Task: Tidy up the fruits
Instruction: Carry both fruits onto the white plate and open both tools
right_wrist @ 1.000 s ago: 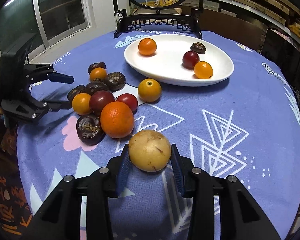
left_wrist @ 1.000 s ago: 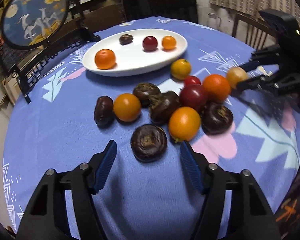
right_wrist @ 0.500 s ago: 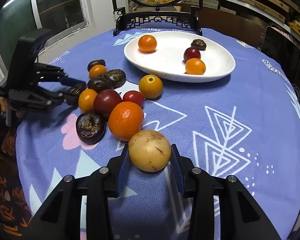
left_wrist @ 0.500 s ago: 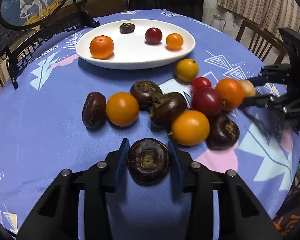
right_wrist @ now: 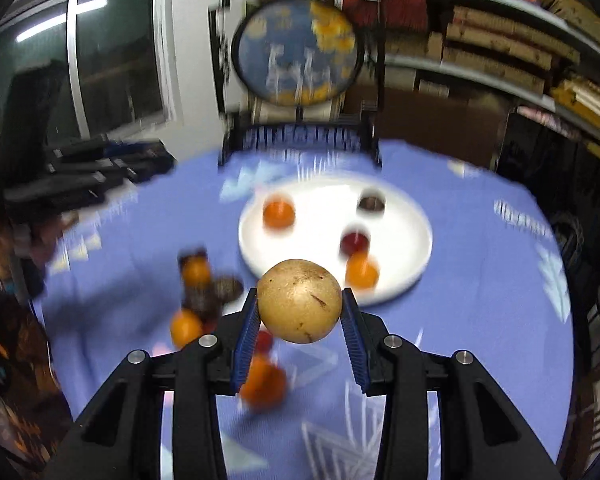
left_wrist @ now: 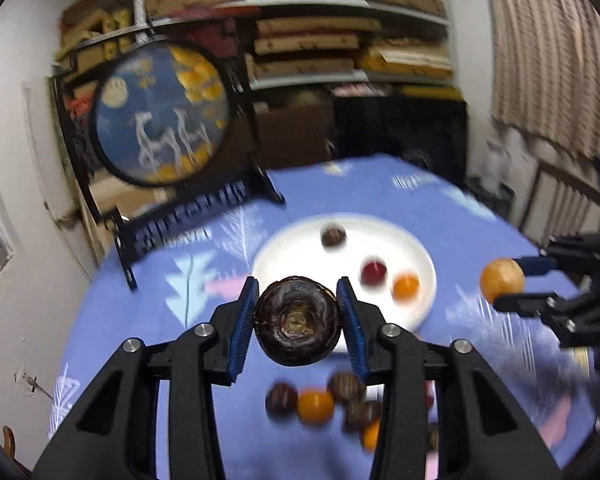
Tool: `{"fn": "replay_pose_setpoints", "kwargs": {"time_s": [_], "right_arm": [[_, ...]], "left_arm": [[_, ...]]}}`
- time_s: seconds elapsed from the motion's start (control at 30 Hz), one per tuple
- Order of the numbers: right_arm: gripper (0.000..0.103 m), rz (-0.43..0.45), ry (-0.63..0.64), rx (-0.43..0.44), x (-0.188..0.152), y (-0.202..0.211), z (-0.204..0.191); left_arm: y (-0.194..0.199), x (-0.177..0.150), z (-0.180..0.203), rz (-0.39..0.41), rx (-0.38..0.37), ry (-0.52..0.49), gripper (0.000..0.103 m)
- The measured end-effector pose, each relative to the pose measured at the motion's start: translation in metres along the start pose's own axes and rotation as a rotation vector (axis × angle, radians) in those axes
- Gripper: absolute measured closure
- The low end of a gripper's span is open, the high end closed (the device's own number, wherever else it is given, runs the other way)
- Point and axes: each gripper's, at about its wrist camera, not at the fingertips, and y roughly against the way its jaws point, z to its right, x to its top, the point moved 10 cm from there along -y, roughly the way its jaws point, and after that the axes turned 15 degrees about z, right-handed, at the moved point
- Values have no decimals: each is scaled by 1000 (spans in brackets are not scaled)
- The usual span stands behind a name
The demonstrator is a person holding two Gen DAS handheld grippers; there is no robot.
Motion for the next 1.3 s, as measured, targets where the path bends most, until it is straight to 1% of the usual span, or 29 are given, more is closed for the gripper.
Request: {"fn": "replay_pose_setpoints", "kwargs": {"time_s": [0.07, 0.13, 0.17, 0.23, 0.3, 0.4, 0.47, 0.57, 0.6, 0.67, 0.73, 0.83, 1.03, 1.3], "right_arm": [[63, 48, -20, -10, 22, -7, 6], [63, 78, -55, -11, 37, -16, 12], [63, 90, -71, -9, 44, -23, 15], [63, 101, -84, -17, 52, -34, 21], [63, 100, -118, -16, 56, -51, 28], [63, 83, -155, -33, 53, -77, 37], [63, 70, -184, -30, 48, -92, 41], [63, 50, -211, -36, 35, -113, 47], [63, 47, -220, -33, 31, -116, 47], [63, 43, -248, -23, 23, -125, 48], [63, 5, -255, -23, 12, -134, 50], [63, -11, -266, -29, 5, -141, 51], [63, -3, -262, -40, 5, -148, 50], [62, -3, -271, -39, 2, -151, 53]], "left_arm": [[-15, 7, 0, -3, 22, 21, 64], [-37, 6, 3, -26, 44, 41, 64], [-44, 4, 6, -41, 41, 49, 64], [-63, -4, 8, -74, 40, 76, 64], [-83, -12, 8, -91, 63, 70, 64], [-104, -21, 7, -110, 97, 65, 64], [-113, -29, 4, -121, 111, 70, 64], [-122, -44, 3, -140, 98, 104, 64], [-126, -52, 4, -164, 92, 93, 64], [-129, -57, 4, -169, 97, 64, 64], [-130, -59, 6, -176, 82, 65, 64], [-133, -62, 8, -183, 75, 55, 64], [-140, -72, 13, -215, 69, 40, 64], [-142, -76, 15, -226, 69, 33, 63]]}}
